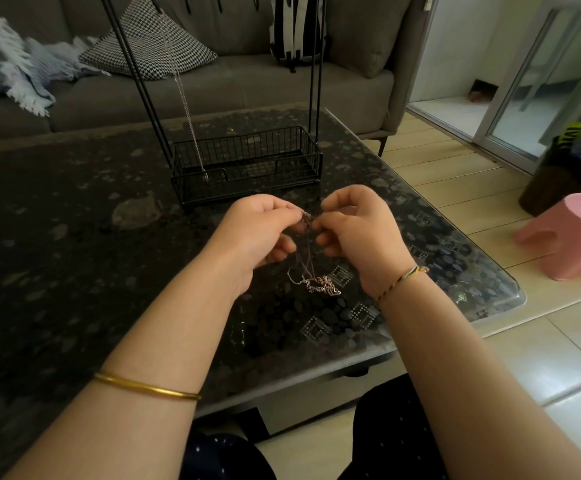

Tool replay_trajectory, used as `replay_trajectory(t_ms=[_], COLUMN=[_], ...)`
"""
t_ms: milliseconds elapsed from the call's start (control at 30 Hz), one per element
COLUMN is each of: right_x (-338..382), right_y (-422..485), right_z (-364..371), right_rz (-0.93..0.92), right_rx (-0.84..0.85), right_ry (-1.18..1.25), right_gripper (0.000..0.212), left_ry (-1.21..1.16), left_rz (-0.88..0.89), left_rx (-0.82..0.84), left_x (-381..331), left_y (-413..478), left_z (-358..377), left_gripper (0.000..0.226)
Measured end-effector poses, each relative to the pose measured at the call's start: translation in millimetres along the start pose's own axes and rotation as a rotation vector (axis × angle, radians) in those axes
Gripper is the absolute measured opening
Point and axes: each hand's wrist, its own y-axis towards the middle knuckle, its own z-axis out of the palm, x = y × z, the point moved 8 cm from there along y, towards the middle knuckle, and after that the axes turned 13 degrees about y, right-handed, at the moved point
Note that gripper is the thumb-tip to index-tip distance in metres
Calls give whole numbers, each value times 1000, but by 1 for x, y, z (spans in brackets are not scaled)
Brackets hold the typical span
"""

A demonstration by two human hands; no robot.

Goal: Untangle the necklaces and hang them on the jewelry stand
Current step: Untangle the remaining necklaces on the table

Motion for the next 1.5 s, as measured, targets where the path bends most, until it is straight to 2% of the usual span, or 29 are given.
replay_trajectory(t_ms=[133,433,600,800,1067,1500], right_x=[3,1,0,5,4,14], right_y=[0,0,1,1,3,4], right_z=[2,6,4,2,6,-3], right_rz=[-44,-59,-48,-128,-115,-260], right_rx=[20,42,57,35,75,-29], right_ry=[-104,-125,-110,-119,-108,-148], right_gripper=[29,9,9,10,15,20], left_ry=[-18,-17,10,5,-132,-104], left_rz=[-12,-8,4,-7,-66,-27], left_rx=[2,12,-31,-52,-47,97], left_x=[1,1,1,2,4,-3], left_y=[0,0,0,1,3,-4], left_z=[0,0,-3,-3,0,8], left_gripper=[12,11,10,10,12,9])
